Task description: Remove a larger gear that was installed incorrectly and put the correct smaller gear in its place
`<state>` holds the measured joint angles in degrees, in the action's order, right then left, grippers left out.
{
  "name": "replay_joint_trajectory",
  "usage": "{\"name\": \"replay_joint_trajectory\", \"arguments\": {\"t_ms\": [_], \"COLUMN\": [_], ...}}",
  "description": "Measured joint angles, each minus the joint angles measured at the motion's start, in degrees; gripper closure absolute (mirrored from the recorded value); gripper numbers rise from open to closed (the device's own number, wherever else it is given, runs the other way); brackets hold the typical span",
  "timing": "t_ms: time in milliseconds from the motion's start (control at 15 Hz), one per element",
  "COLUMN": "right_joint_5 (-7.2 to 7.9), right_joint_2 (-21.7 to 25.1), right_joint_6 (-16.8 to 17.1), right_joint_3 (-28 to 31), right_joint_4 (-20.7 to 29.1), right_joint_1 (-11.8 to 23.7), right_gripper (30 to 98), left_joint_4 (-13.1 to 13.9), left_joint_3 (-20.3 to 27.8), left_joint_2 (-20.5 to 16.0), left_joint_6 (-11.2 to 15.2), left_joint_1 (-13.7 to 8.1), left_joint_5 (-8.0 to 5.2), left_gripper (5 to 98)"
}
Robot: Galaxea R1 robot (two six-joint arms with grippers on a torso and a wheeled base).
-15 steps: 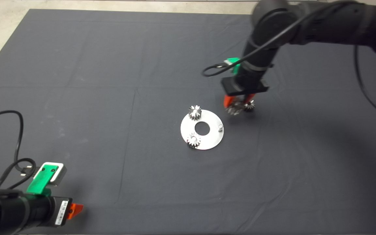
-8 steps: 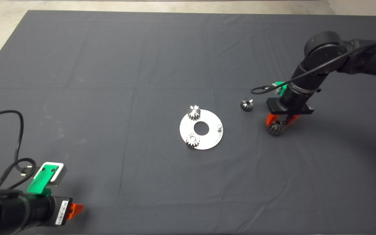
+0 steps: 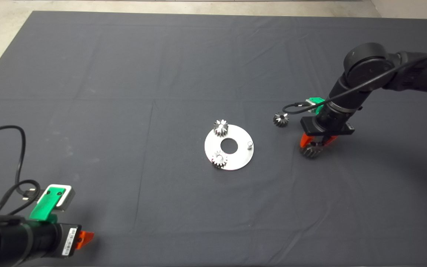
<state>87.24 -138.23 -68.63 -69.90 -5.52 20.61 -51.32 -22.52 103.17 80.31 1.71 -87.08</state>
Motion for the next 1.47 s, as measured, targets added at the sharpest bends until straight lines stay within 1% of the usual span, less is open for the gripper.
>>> {"name": "replay_joint_trajectory", "arguments": {"t_ms": [200, 533, 733, 867, 933, 1000, 1067, 1200, 1267, 1400, 1467], "right_joint_5": [0.06, 0.06, 0.40, 0.35, 0.35, 0.35, 0.35, 0.39, 0.41, 0.41, 0.41], "right_joint_2": [-0.1, -0.2, -0.8, -1.9, -2.4, -2.9, -3.2, -4.4, -4.9, -6.3, -7.2], "right_joint_6": [0.0, 0.0, 0.0, 0.0, 0.0, 0.0, 0.0, 0.0, 0.1, 0.3, 0.5], "right_joint_3": [0.7, 1.6, 2.7, 3.0, 3.0, 3.0, 3.0, 1.8, 0.9, -1.3, -2.4], "right_joint_4": [0.0, 0.0, 0.0, 0.0, 0.0, 0.0, 0.0, 0.0, 0.0, 0.0, -0.1], "right_joint_1": [0.0, 0.0, 0.5, 0.7, 0.7, 0.7, 0.7, 0.7, 0.8, 2.7, 4.8], "right_gripper": [81.7, 78.4, 73.2, 69.8, 65.7, 65.3, 61.4, 60.1, 57.4, 53.5, 50.4], "left_joint_4": [0.0, 0.0, 0.0, 0.0, 0.0, 0.0, 0.0, 0.0, 0.0, 0.0, 0.0], "left_joint_3": [0.0, 0.0, 0.0, 0.0, 0.0, 0.0, 0.0, 0.0, 0.0, 0.0, 0.0], "left_joint_2": [0.0, 0.0, 0.1, 0.2, 0.2, 0.2, 0.2, 0.2, 0.2, 0.2, 0.2], "left_joint_6": [0.0, 0.0, 0.0, 0.0, 0.0, 0.0, 0.0, 0.0, 0.0, 0.0, 0.0], "left_joint_1": [0.0, 0.0, 0.0, 0.0, 0.0, 0.0, 0.0, 0.0, 0.0, 0.0, 0.0], "left_joint_5": [0.04, 0.02, 0.03, 0.03, 0.01, 0.01, 0.04, 0.04, 0.04, 0.01, 0.04], "left_gripper": [19.6, 19.6, 19.6, 19.6, 19.6, 19.6, 19.6, 19.6, 19.6, 19.6, 19.6]}}
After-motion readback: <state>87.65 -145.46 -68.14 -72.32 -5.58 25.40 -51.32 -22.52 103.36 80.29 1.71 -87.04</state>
